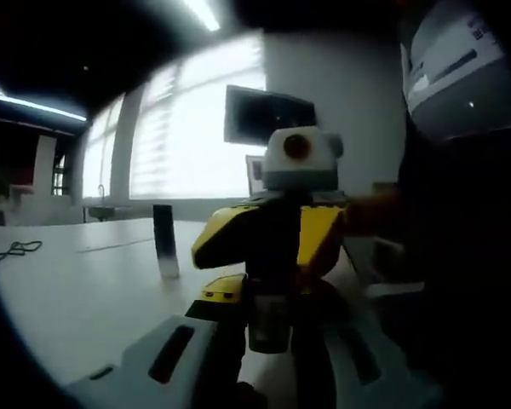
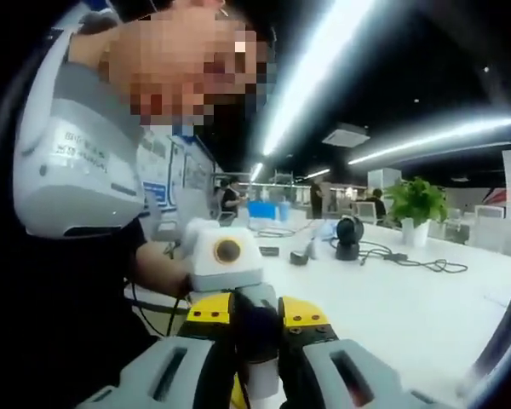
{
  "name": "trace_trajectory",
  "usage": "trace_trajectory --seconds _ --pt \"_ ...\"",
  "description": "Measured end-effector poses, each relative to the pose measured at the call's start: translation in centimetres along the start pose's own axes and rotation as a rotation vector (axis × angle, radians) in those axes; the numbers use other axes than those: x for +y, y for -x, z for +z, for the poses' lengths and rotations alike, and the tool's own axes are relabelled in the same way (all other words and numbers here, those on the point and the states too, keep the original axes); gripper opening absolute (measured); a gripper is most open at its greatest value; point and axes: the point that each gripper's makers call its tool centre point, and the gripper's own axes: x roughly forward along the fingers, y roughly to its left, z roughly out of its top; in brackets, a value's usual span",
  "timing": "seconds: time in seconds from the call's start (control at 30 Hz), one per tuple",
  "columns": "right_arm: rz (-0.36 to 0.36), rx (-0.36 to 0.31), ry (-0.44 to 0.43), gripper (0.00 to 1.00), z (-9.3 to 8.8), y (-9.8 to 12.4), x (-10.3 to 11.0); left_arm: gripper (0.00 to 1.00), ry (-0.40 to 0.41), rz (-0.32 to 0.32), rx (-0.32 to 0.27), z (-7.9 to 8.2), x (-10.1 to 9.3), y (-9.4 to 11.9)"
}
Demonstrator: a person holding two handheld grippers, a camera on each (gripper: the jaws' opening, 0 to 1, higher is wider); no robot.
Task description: Pick up cosmetic bottle twist off cap place on table pick up cap screw tight cap place on table
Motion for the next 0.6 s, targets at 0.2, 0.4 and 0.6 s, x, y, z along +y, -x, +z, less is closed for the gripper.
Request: trace_trajectory --seconds 0.2,0.4,0.6 --pt "-0.099 -0.007 0.001 0.12 0.0 -0.2 -1.0 0.09 0.005 0.046 0.005 -0.1 0.9 0.1" --pt "-0.173 -0.019 -0.006 0.12 0.0 -0.3 -1.8 0.09 -0.004 0.094 0.012 -0.2 1.6 0.1" --pt "-0.259 -0.018 0.002 0.12 0.1 -0.3 -2.4 0.09 -0.016 0.134 0.014 -0.1 2.1 0.2"
